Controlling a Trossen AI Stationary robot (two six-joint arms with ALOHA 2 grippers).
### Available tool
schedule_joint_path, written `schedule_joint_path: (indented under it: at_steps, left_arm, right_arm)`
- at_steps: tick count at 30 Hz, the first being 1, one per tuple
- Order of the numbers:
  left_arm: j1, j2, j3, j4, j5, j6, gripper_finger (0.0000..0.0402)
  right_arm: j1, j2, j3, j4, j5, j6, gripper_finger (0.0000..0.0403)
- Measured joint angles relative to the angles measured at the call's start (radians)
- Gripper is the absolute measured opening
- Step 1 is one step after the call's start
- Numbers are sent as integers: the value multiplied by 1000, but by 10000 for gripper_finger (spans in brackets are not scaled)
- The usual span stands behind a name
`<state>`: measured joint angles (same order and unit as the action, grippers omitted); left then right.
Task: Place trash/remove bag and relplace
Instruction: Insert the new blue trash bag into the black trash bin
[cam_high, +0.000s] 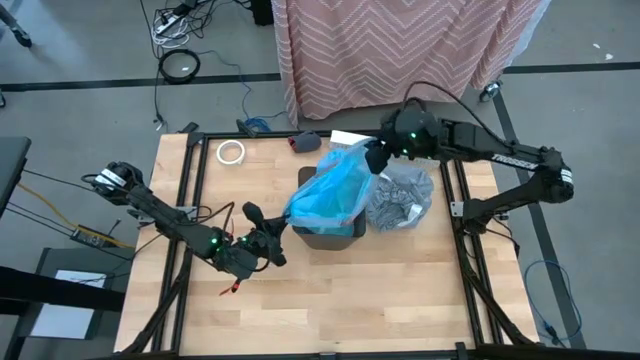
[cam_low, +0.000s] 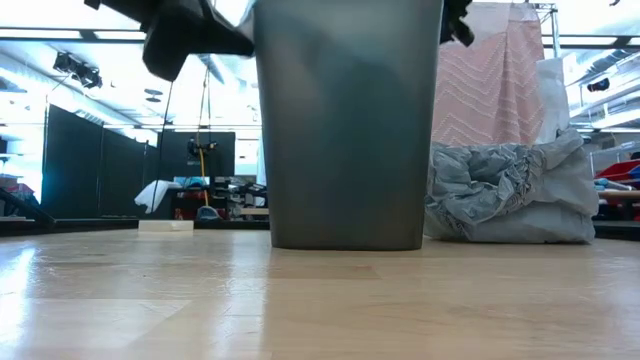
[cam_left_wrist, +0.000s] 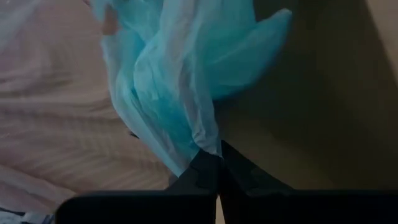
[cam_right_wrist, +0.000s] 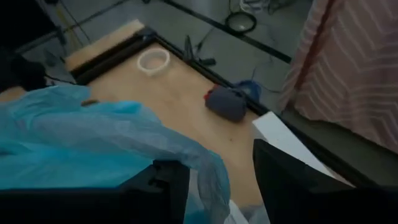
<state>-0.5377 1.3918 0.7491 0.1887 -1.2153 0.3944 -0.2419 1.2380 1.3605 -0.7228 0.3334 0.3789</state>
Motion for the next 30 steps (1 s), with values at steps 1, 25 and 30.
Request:
schedule_joint_path:
  at_steps: [1, 25, 30]
  left_arm:
    - [0, 0, 5, 3, -9, 16, 7]
    - [-8, 0, 14, -169, 34, -213, 7]
    - [-8, 0, 14, -167, 43, -225, 7]
  right_arm:
    - [-18, 8, 0, -2, -10, -9, 160]
    - [-102, 80, -263, 75, -232, 72, 153]
    - [-102, 79, -313, 134, -251, 77, 151]
